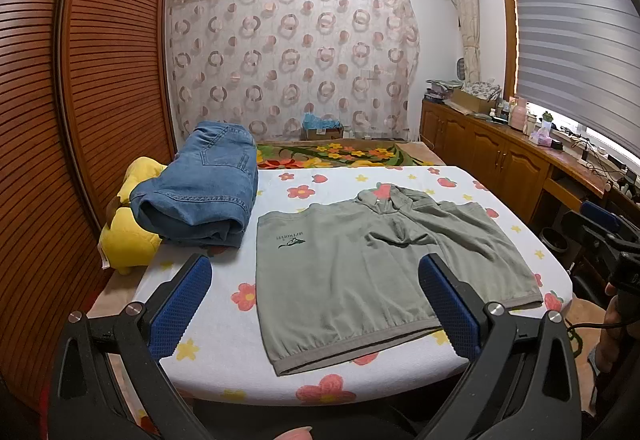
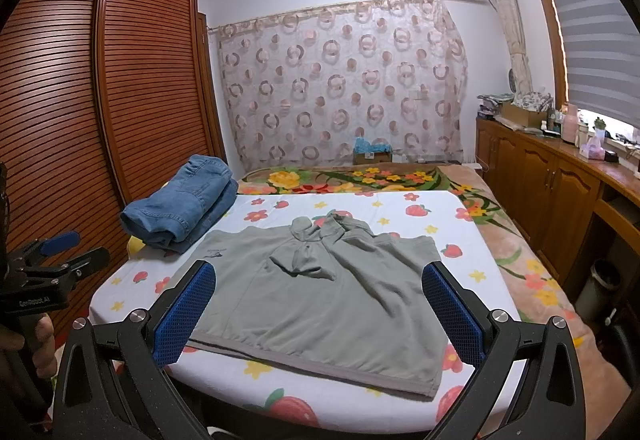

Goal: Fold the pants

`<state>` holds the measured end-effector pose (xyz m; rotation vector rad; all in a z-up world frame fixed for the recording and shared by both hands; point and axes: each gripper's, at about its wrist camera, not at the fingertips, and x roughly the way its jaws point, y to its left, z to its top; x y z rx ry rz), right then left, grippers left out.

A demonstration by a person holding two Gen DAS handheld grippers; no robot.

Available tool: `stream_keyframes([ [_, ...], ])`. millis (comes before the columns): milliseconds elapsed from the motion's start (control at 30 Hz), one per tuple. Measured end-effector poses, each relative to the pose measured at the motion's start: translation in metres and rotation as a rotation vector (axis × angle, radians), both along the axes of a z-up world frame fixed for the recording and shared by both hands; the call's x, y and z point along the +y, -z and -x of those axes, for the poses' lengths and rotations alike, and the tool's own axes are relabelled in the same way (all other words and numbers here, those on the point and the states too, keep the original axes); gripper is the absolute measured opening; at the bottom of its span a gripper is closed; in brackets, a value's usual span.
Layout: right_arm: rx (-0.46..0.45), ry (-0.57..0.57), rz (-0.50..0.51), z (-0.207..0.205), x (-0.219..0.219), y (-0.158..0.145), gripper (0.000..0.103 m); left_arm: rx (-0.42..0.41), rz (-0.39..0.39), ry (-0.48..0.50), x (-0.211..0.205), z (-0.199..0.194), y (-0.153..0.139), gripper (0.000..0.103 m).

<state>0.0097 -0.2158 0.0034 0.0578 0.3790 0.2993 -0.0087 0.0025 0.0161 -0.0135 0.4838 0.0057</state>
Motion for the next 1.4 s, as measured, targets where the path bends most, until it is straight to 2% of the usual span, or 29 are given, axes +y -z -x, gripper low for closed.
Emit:
stream_keyframes([
  [1067, -0.001, -0.002, 0.001, 0.000, 0.002, 0.000, 0.103, -0.003, 0.000, 0.001, 0.000, 0.001, 0.000, 0.103],
  [1200, 0.001, -0.003, 0.000, 0.000, 0.002, 0.001, 0.103, 0.009, 0.002, 0.004, 0.002, 0.003, -0.010, 0.103],
  [1400, 0.020, -0.005, 0.006, 0.000, 0.001, 0.005, 0.103, 0.031, 0.011, 0.014, 0.000, 0.000, -0.005, 0.103],
])
